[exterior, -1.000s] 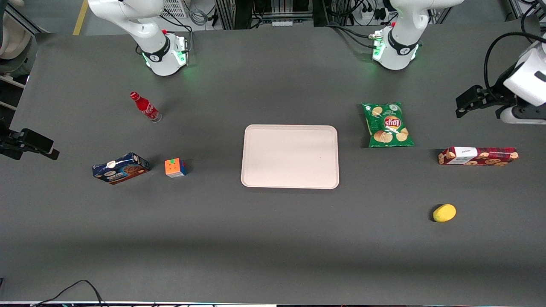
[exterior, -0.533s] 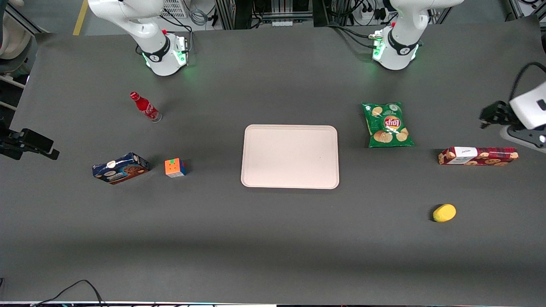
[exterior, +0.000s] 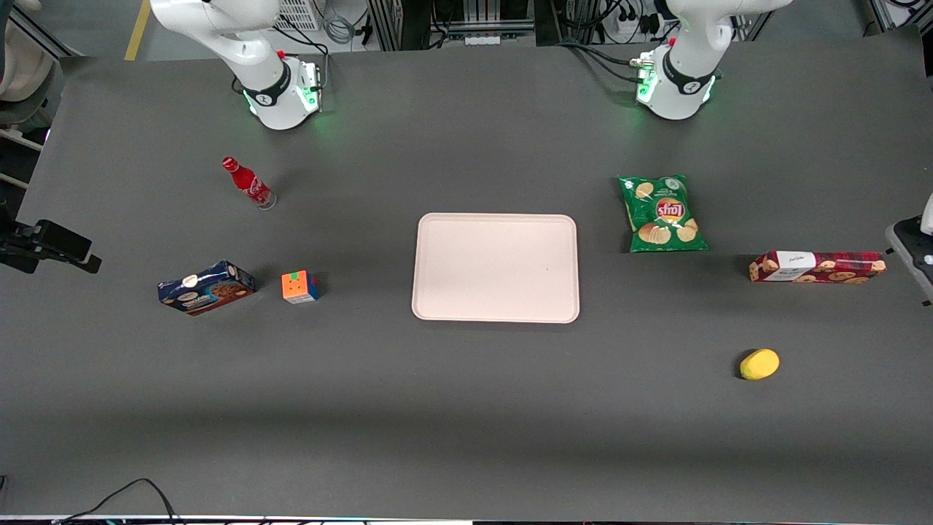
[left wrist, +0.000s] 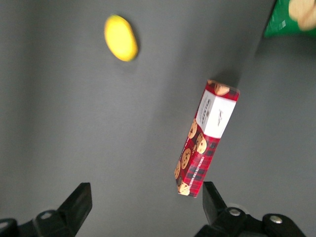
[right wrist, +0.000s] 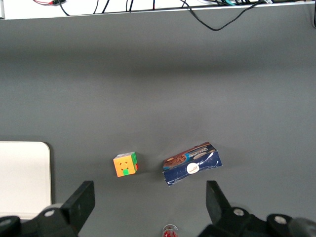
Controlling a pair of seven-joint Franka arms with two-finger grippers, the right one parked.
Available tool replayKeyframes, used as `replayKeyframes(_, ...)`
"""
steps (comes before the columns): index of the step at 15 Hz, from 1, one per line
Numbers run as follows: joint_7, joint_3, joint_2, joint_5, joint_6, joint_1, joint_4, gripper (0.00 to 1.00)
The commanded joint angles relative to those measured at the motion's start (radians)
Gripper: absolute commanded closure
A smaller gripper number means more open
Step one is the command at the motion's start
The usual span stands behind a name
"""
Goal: Place red cookie box on tray
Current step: 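Close the left gripper around the end of the red cookie box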
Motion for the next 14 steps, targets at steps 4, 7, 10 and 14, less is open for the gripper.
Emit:
replayKeyframes(4,0.432,0.086,0.027,-0.199,0.219,0.037,-0.255,0.0)
replayKeyframes(7,0.432,0.085,0.029,-0.216,0.328,0.037,-0.356,0.0)
replayKeyframes(10,0.433,0.085,0.056,-0.224,0.402,0.034,-0.402,0.0)
replayKeyframes(14,0.473,0.086,0.068,-0.226,0.422,0.042,-0.444,0.0)
